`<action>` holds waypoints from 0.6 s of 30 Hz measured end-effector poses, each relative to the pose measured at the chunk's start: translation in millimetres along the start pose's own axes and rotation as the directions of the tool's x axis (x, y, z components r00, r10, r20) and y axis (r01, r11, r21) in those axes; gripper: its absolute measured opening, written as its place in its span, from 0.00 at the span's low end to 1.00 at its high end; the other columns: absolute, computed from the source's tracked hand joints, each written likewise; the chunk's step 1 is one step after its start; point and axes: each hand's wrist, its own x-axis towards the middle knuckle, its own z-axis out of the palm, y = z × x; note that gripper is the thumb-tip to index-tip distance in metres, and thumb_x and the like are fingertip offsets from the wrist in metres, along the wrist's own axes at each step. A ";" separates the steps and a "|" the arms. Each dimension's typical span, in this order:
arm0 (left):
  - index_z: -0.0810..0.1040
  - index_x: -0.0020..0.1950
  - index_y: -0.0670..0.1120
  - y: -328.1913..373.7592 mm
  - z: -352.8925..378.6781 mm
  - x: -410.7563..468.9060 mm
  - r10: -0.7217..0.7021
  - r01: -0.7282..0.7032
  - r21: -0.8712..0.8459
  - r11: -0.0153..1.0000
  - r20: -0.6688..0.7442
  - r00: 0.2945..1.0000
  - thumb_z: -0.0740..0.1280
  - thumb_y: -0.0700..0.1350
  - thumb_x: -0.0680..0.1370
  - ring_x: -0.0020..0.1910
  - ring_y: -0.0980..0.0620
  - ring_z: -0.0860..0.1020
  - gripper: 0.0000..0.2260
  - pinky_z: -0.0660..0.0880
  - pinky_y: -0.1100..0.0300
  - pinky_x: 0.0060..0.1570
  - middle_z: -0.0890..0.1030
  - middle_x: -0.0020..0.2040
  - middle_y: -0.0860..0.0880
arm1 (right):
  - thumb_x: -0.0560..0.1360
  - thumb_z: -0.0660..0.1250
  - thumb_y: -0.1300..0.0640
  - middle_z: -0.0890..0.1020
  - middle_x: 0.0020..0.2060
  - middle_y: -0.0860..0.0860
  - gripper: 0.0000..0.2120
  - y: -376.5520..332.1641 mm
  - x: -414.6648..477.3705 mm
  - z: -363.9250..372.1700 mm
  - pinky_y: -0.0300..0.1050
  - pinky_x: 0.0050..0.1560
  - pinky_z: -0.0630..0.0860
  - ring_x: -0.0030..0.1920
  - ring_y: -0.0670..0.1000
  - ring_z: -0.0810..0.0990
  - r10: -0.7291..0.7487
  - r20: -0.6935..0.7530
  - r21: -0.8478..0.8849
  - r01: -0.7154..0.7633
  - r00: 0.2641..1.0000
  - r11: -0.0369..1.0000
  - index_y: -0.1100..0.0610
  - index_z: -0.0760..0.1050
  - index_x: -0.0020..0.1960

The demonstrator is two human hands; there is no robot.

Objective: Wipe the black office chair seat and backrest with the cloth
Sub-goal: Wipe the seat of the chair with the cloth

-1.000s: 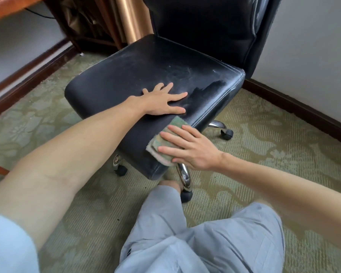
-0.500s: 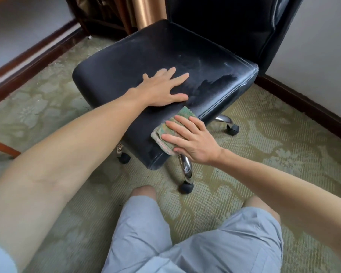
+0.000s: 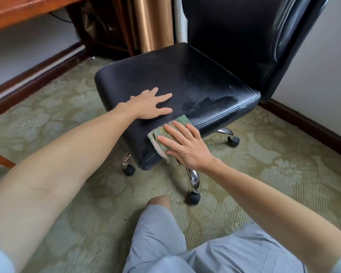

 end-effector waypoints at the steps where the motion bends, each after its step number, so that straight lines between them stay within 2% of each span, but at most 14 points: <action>1: 0.50 0.76 0.68 -5.0 1.1 -0.1 -0.004 0.004 -0.010 1.000 0.006 1.000 0.53 0.69 0.78 0.79 0.48 0.44 0.28 0.49 0.33 0.71 0.47 0.81 0.50 | 0.81 0.56 0.44 0.66 0.74 0.51 0.21 -2.4 2.3 1.0 0.53 0.72 0.56 0.74 0.55 0.63 0.003 0.002 -0.004 -0.003 1.000 1.000 0.44 0.65 0.74; 6: 0.50 0.76 0.69 -16.9 9.7 0.3 0.015 -0.015 0.017 1.000 0.028 1.000 0.51 0.70 0.78 0.79 0.47 0.41 0.27 0.46 0.32 0.71 0.46 0.81 0.50 | 0.83 0.53 0.47 0.65 0.74 0.52 0.21 -28.7 5.7 0.0 0.57 0.72 0.56 0.74 0.60 0.61 0.059 0.002 -0.019 -0.059 0.998 0.998 0.45 0.63 0.75; 10: 0.50 0.76 0.69 -23.3 8.5 -1.1 0.030 -0.030 0.014 0.999 0.036 0.999 0.52 0.70 0.78 0.79 0.48 0.41 0.28 0.47 0.30 0.71 0.45 0.81 0.50 | 0.78 0.59 0.55 0.63 0.75 0.51 0.25 -62.5 17.4 4.1 0.58 0.71 0.56 0.75 0.62 0.59 -0.091 0.019 -0.028 0.091 0.996 0.995 0.43 0.63 0.74; 12: 0.50 0.76 0.68 -27.9 8.3 -1.2 0.031 -0.031 0.010 0.999 0.032 0.999 0.52 0.70 0.78 0.79 0.48 0.41 0.28 0.47 0.31 0.71 0.45 0.81 0.50 | 0.77 0.57 0.55 0.63 0.75 0.51 0.26 -72.1 27.4 4.8 0.58 0.71 0.56 0.75 0.62 0.59 -0.161 0.056 -0.052 0.164 0.985 0.985 0.42 0.62 0.74; 15: 0.51 0.76 0.69 -32.1 9.2 -1.8 0.041 -0.041 -0.001 0.999 0.025 0.999 0.52 0.69 0.78 0.79 0.49 0.41 0.27 0.47 0.32 0.71 0.46 0.81 0.51 | 0.76 0.53 0.54 0.62 0.76 0.52 0.27 -72.3 36.5 4.8 0.58 0.71 0.54 0.75 0.61 0.59 -0.192 0.111 -0.066 0.200 0.975 0.978 0.42 0.61 0.75; 18: 0.51 0.76 0.69 -36.1 6.9 0.1 0.045 -0.045 -0.009 0.999 0.030 0.999 0.53 0.69 0.78 0.79 0.50 0.41 0.26 0.47 0.33 0.71 0.46 0.81 0.52 | 0.76 0.62 0.56 0.61 0.76 0.53 0.31 -58.9 36.6 5.2 0.57 0.72 0.55 0.75 0.60 0.59 -0.172 0.105 -0.071 0.179 0.980 0.981 0.42 0.57 0.76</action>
